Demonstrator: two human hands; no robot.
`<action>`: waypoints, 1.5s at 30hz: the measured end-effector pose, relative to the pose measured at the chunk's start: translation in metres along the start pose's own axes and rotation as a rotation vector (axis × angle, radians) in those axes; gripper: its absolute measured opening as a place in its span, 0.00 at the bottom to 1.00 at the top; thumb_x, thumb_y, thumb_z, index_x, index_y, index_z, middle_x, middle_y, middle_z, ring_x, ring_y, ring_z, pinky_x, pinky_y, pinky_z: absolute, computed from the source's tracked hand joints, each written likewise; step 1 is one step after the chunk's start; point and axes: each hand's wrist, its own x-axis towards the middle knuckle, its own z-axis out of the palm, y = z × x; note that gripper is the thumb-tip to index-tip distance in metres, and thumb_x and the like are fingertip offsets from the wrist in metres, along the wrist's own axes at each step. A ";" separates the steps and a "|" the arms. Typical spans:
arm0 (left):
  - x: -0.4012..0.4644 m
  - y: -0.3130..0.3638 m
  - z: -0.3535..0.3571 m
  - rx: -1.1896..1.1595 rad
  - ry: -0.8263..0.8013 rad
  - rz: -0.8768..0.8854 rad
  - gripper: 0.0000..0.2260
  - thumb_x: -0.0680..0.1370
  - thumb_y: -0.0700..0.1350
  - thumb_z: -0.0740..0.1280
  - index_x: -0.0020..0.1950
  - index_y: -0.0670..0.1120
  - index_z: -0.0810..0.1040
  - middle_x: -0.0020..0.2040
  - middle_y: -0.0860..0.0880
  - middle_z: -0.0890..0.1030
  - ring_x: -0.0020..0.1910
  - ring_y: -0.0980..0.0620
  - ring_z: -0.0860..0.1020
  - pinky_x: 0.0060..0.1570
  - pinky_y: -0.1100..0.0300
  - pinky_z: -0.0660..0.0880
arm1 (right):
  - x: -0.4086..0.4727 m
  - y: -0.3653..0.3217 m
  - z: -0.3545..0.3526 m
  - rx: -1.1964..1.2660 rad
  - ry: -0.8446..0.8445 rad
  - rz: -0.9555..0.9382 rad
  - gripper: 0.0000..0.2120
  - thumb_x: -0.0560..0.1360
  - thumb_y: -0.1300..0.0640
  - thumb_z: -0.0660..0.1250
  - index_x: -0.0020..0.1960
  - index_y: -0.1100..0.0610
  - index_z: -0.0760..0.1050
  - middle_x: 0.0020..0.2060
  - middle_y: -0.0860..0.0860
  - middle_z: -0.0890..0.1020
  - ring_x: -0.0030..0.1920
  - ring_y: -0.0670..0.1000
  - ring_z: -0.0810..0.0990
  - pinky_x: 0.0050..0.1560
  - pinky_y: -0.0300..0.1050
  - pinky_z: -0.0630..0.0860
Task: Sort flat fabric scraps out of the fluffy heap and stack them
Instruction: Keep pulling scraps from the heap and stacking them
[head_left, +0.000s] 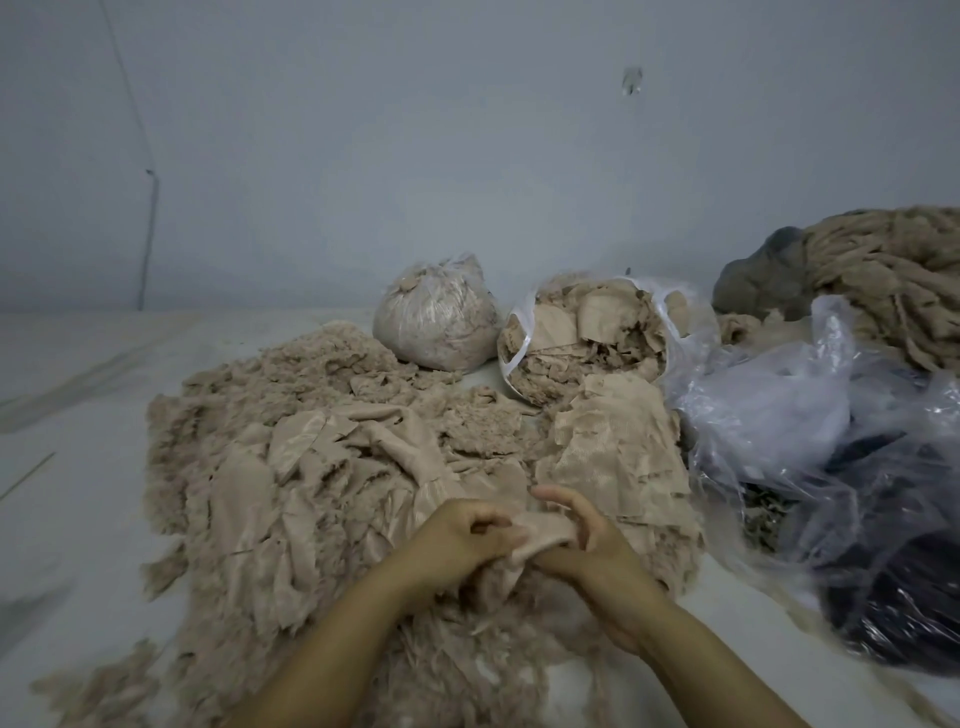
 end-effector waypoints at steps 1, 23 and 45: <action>0.000 -0.004 0.002 0.005 0.069 -0.002 0.08 0.78 0.43 0.66 0.40 0.48 0.79 0.28 0.56 0.77 0.29 0.60 0.73 0.30 0.72 0.68 | 0.001 0.000 0.000 0.082 0.048 0.022 0.22 0.67 0.67 0.75 0.59 0.57 0.77 0.55 0.60 0.80 0.48 0.56 0.82 0.45 0.47 0.78; 0.003 -0.010 0.019 -0.289 0.113 -0.021 0.08 0.74 0.50 0.69 0.40 0.47 0.83 0.39 0.47 0.82 0.40 0.48 0.78 0.38 0.59 0.74 | 0.002 -0.009 0.014 -0.034 0.088 -0.031 0.10 0.78 0.61 0.64 0.38 0.59 0.72 0.26 0.48 0.74 0.29 0.46 0.70 0.28 0.35 0.68; 0.013 -0.024 -0.022 0.087 0.754 0.068 0.10 0.72 0.42 0.73 0.31 0.51 0.80 0.29 0.57 0.81 0.33 0.58 0.79 0.37 0.63 0.75 | -0.008 -0.008 0.015 0.086 0.001 -0.068 0.12 0.65 0.53 0.71 0.29 0.56 0.70 0.22 0.49 0.67 0.23 0.46 0.61 0.27 0.40 0.58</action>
